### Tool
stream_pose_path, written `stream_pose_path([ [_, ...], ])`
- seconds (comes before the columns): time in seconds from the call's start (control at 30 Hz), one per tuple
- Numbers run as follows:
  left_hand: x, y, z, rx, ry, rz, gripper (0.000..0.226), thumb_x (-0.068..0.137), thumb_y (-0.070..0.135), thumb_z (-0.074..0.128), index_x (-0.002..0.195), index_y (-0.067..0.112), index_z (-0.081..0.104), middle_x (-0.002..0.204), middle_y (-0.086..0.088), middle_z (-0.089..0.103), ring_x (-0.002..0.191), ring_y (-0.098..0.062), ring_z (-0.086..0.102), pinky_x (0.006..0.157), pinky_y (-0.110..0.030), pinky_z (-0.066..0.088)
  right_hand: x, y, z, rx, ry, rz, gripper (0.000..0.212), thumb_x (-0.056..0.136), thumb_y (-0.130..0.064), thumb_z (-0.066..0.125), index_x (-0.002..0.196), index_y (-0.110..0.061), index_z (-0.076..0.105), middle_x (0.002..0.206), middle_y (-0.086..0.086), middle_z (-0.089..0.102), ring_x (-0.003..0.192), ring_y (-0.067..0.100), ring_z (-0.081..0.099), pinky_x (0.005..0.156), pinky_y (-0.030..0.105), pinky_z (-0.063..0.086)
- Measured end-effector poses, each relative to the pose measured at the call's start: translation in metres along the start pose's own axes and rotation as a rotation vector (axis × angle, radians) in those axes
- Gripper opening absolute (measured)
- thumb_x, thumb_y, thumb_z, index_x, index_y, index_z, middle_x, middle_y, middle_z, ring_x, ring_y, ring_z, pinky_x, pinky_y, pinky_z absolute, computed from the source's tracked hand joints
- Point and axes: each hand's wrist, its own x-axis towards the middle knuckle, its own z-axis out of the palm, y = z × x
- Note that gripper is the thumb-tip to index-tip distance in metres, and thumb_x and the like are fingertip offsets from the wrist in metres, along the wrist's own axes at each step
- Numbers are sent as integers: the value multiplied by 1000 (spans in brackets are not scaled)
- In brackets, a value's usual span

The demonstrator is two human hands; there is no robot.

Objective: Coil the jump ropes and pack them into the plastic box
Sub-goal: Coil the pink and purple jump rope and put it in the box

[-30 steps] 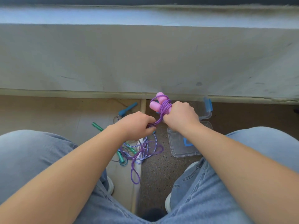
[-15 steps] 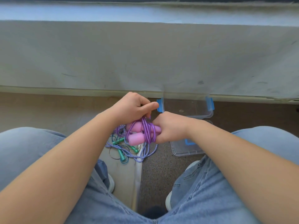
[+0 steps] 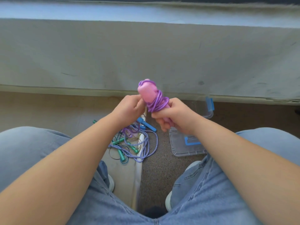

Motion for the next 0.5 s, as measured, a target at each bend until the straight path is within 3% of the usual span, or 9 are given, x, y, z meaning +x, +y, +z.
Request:
stream_pose_path([
  [0.07,-2,2,6,129,-53,65,20,94,31,51,76,34,44,60,7,54,53,-8,47,52,-31,35,6,-1,-3,7,128,37,12,80,-7,72,71,-8,64,54,8,52,42,20,41,51,34,34],
  [0.13,-5,4,15,127,-154,22,12,94,32,55,87,37,47,68,11,59,60,-4,54,56,-27,36,12,0,-6,-53,274,87,8,82,-3,70,78,-2,64,54,8,52,39,19,39,49,32,39],
  [0.2,-8,2,23,68,-266,-64,6,95,28,53,93,33,54,75,14,64,61,5,57,58,-22,37,16,4,-9,-137,410,151,8,79,-6,70,72,-5,66,53,6,54,39,19,41,49,35,45],
  [0.27,-9,2,26,12,-334,-113,9,97,24,51,100,30,57,78,14,64,58,10,59,58,-16,40,17,8,-12,-360,498,189,14,73,-22,70,67,-10,67,56,8,60,46,22,50,53,38,51],
  [0.37,-10,4,25,62,-372,-96,12,95,21,52,99,29,59,79,13,62,72,-4,68,62,-17,43,18,14,-13,-725,534,259,39,67,-52,57,68,-14,64,72,11,67,69,33,63,63,34,51],
  [0.43,-9,3,26,237,-410,-12,18,91,17,54,86,35,54,77,10,58,78,-18,62,67,-27,41,20,19,-13,-830,546,317,45,75,-55,55,84,-13,67,89,15,70,81,37,65,70,34,50],
  [0.5,-7,2,26,343,-466,15,18,86,17,55,91,34,62,81,7,59,81,-19,58,72,-31,45,22,23,-13,-953,553,368,43,83,-50,57,101,-13,67,102,16,69,92,38,65,73,33,46],
])
